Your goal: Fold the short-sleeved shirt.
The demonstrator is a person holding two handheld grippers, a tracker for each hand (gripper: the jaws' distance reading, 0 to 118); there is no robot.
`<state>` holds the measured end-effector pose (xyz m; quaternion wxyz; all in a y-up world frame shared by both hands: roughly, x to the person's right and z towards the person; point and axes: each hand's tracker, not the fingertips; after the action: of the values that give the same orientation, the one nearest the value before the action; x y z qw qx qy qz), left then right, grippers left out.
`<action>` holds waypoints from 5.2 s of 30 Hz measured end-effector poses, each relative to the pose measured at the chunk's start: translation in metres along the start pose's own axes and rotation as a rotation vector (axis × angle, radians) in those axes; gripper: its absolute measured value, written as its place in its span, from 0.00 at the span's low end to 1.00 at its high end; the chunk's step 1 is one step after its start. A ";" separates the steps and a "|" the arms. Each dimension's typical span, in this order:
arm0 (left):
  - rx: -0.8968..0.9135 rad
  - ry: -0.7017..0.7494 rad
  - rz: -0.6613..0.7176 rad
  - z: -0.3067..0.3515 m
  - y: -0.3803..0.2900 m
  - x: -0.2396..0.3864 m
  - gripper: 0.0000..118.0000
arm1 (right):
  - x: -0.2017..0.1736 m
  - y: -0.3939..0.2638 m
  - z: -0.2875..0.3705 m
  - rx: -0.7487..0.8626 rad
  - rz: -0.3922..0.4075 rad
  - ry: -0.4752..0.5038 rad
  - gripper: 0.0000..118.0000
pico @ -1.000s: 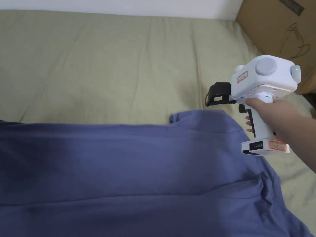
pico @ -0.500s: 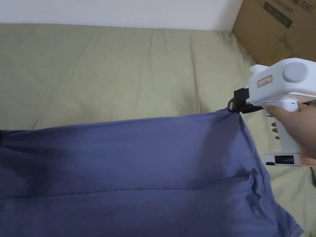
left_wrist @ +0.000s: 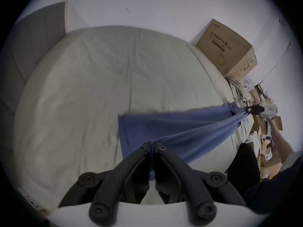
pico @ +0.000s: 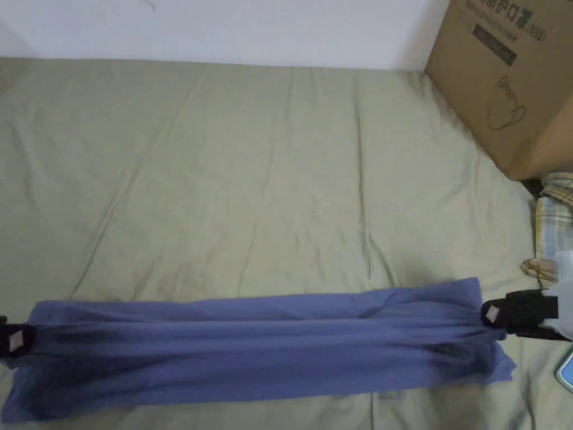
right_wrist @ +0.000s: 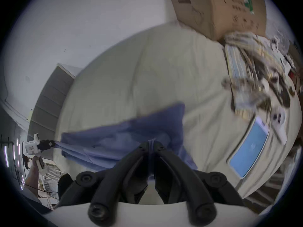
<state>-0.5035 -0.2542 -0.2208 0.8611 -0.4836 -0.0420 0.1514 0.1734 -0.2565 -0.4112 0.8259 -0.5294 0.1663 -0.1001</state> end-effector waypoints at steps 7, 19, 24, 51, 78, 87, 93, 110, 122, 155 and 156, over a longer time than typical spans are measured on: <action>-0.041 0.090 0.039 -0.012 -0.038 0.005 0.77 | -0.016 -0.024 -0.018 0.015 0.046 -0.147 0.47; 0.215 0.239 -0.039 0.029 -0.005 0.112 0.92 | -0.164 -0.017 0.025 0.228 0.300 -0.183 0.76; 0.195 0.357 -0.159 -0.014 -0.001 0.168 0.00 | -0.190 -0.016 -0.004 0.257 0.218 -0.124 0.09; 0.142 -0.380 0.583 -0.014 -0.025 -0.109 1.00 | -0.209 -0.022 -0.060 0.119 0.285 -0.258 0.02; 0.133 0.160 0.216 -0.010 -0.013 -0.044 0.04 | -0.204 -0.020 -0.062 0.073 0.287 -0.199 0.02; 0.185 0.128 0.116 0.008 0.008 0.043 0.05 | -0.209 -0.028 -0.039 0.101 0.241 -0.099 0.02; -0.008 -0.058 0.128 -0.083 0.036 0.122 0.10 | -0.213 -0.029 -0.028 0.125 0.257 -0.071 0.02; 0.071 0.018 0.033 -0.053 0.034 0.113 0.02 | -0.188 -0.022 -0.036 0.102 0.195 -0.052 0.02; -0.158 -0.211 0.124 -0.156 0.004 0.141 0.01 | -0.187 -0.025 -0.037 0.097 0.217 -0.078 0.02; -0.030 -0.808 0.637 -0.151 -0.020 -0.036 0.65 | -0.195 -0.027 -0.057 0.018 0.249 -0.102 0.02; -0.060 -0.667 0.582 -0.155 -0.021 -0.034 0.26 | -0.194 -0.027 -0.056 0.018 0.251 -0.103 0.02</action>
<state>-0.4975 -0.4020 -0.2829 0.7076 -0.4249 -0.1838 0.5339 -0.0274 -0.2490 -0.3756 0.8441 -0.5013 0.1880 0.0299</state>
